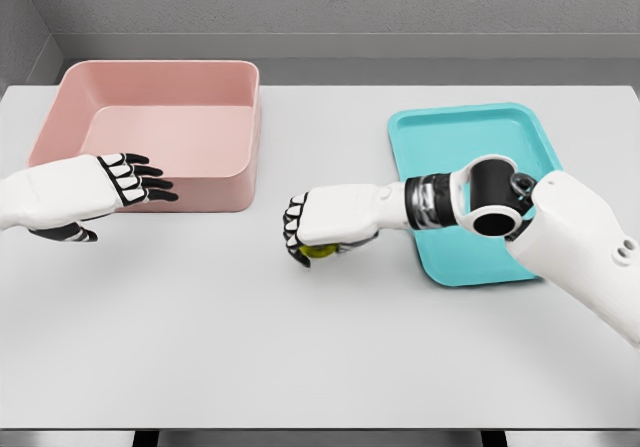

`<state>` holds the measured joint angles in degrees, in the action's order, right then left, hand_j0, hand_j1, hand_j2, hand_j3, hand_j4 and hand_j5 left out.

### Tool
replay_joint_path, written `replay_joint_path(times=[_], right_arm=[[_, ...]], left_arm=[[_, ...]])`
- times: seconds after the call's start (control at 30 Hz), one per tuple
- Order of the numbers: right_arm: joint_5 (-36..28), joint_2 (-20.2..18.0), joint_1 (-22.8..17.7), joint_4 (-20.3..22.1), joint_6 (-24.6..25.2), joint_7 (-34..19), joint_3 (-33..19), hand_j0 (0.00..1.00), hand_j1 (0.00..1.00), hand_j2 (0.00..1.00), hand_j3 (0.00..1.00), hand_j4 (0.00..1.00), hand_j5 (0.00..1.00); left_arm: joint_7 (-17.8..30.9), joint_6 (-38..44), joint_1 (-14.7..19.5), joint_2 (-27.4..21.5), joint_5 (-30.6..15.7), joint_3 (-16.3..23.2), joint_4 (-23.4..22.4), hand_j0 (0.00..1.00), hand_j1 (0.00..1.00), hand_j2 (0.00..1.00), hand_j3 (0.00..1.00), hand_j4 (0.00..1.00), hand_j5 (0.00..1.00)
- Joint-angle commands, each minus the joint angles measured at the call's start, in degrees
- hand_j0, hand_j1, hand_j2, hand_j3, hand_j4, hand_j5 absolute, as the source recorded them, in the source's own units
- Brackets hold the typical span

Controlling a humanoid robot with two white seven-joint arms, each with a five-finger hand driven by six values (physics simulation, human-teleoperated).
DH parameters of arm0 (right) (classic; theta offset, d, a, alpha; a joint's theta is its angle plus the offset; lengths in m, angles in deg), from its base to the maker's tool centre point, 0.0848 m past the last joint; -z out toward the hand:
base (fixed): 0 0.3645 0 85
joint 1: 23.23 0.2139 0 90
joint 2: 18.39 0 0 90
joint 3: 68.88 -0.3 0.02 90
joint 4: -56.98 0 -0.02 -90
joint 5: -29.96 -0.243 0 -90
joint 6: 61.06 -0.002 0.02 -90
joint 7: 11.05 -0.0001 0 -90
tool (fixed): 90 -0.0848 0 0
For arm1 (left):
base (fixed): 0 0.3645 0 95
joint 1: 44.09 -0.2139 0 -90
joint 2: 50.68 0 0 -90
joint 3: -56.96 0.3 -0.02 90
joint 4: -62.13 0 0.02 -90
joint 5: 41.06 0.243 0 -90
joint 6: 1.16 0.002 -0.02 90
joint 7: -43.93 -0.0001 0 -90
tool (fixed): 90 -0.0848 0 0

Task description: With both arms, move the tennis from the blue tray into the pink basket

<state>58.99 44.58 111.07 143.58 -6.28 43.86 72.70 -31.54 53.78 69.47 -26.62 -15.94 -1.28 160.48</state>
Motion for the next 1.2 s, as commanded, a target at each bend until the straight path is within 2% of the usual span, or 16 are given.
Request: replay_joint_path(times=[0.0, 0.2, 0.63, 0.67, 0.7, 0.73, 0.77, 0.8, 0.9, 1.03, 1.1, 1.17], right_arm=[[-0.1, 1.0, 0.0, -3.4, 0.2, 0.1, 0.2, 0.38, 0.38, 0.38, 0.38, 0.38, 0.38], [0.0, 2.2, 0.6, -4.2, 0.2, 0.1, 1.1, 0.38, 0.38, 0.38, 0.38, 0.38, 0.38], [0.6, 2.1, 0.4, -4.7, 0.2, 0.1, 2.2, 0.41, 0.41, 0.41, 0.41, 0.41, 0.41], [0.6, 2.1, 0.4, -4.7, 0.2, 0.1, 2.1, 0.47, 0.47, 0.47, 0.47, 0.47, 0.47], [0.6, 2.1, 0.4, -4.8, 0.2, 0.1, 1.9, 0.59, 0.59, 0.59, 0.59, 0.59, 0.59], [0.6, 2.1, 0.4, -4.8, 0.2, 0.1, 1.9, 0.76, 0.76, 0.76, 0.76, 0.76, 0.76], [0.5, 2.1, 0.4, -4.9, 0.2, 0.1, 1.9, 0.85, 0.85, 0.85, 0.85, 0.85, 0.85], [0.5, 2.0, 0.4, -4.9, 0.2, 0.1, 1.7, 0.90, 0.90, 0.90, 0.90, 0.90, 0.90], [0.6, 1.9, 0.3, -4.8, 0.2, 0.1, 1.5, 0.96, 0.96, 0.96, 0.96, 0.96, 0.96], [0.6, 1.3, 0.3, -4.7, 0.2, 0.1, 1.2, 0.99, 0.99, 0.99, 0.99, 0.99, 0.99], [0.2, 0.2, 0.3, -4.0, 0.2, 0.1, -2.4, 1.00, 1.00, 1.00, 1.00, 1.00, 1.00], [0.0, -1.0, 0.0, -0.9, 0.2, 0.1, -7.6, 1.00, 1.00, 1.00, 1.00, 1.00, 1.00]], left_arm=[[0.0, 0.1, 0.0, -0.1, -0.3, 0.0, 0.0, 1.00, 1.00, 1.00, 1.00, 1.00, 1.00], [0.0, 0.1, -0.1, -0.1, -0.3, 0.0, 0.0, 1.00, 1.00, 1.00, 1.00, 1.00, 1.00], [0.0, 0.1, -0.1, -0.1, -0.3, 0.0, 0.0, 1.00, 1.00, 1.00, 1.00, 1.00, 1.00], [0.0, 0.1, -0.1, -0.1, -0.3, 0.0, 0.0, 1.00, 1.00, 1.00, 1.00, 1.00, 1.00], [0.0, 0.1, -0.1, -0.1, -0.3, 0.0, 0.0, 1.00, 1.00, 1.00, 1.00, 1.00, 1.00], [0.0, 0.1, -0.1, -0.1, -0.3, 0.0, 0.0, 1.00, 1.00, 1.00, 1.00, 1.00, 1.00], [0.0, 0.1, -0.1, -0.1, -0.3, 0.0, 0.0, 1.00, 1.00, 1.00, 1.00, 1.00, 1.00], [0.0, 0.1, -0.1, -0.1, -0.3, 0.0, 0.0, 1.00, 1.00, 1.00, 1.00, 1.00, 1.00], [0.0, 0.1, -0.1, -0.1, -0.2, 0.0, 0.0, 1.00, 1.00, 1.00, 1.00, 1.00, 1.00], [0.0, 0.1, -0.1, -0.1, -0.2, 0.0, 0.0, 1.00, 1.00, 1.00, 1.00, 1.00, 1.00], [0.0, 0.1, -0.1, -0.1, -0.2, 0.0, 0.0, 1.00, 1.00, 1.00, 1.00, 1.00, 1.00], [0.1, 0.1, -0.1, -0.1, -0.2, 0.0, 0.0, 1.00, 1.00, 1.00, 1.00, 1.00, 1.00]])
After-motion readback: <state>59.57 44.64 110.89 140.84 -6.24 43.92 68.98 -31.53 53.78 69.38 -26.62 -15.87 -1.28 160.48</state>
